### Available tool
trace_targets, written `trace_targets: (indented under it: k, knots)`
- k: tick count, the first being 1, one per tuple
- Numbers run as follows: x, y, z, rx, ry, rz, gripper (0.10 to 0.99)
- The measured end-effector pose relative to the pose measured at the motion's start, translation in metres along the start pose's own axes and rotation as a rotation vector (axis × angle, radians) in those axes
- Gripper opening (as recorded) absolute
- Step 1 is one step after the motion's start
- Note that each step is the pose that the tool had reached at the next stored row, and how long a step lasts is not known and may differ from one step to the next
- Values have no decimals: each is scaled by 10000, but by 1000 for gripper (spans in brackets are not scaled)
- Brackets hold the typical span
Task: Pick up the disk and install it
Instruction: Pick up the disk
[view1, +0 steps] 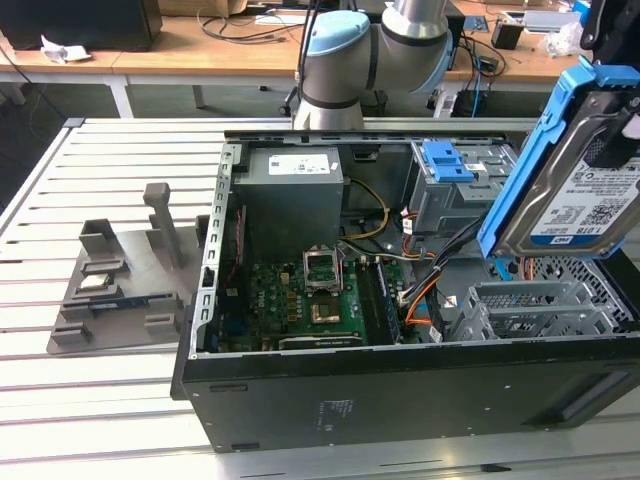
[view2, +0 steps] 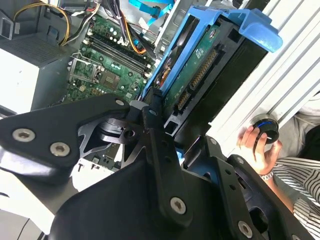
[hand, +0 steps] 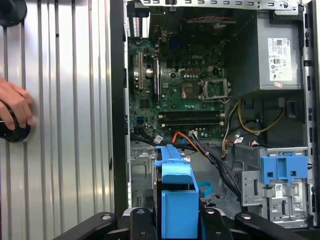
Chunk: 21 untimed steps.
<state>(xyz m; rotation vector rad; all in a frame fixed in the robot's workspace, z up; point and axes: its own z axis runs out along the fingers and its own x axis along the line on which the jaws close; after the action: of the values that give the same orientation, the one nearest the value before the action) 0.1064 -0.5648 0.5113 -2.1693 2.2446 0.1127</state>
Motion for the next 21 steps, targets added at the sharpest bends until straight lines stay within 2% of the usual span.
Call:
trace_targets:
  k: [7, 15, 21]
  knots:
    - [0, -48, 35, 0, 11, 0, 365]
    - [-14, -101, 145, 1, 33, 1, 365]
    - [-96, -188, 201, 3, 77, 2, 365]
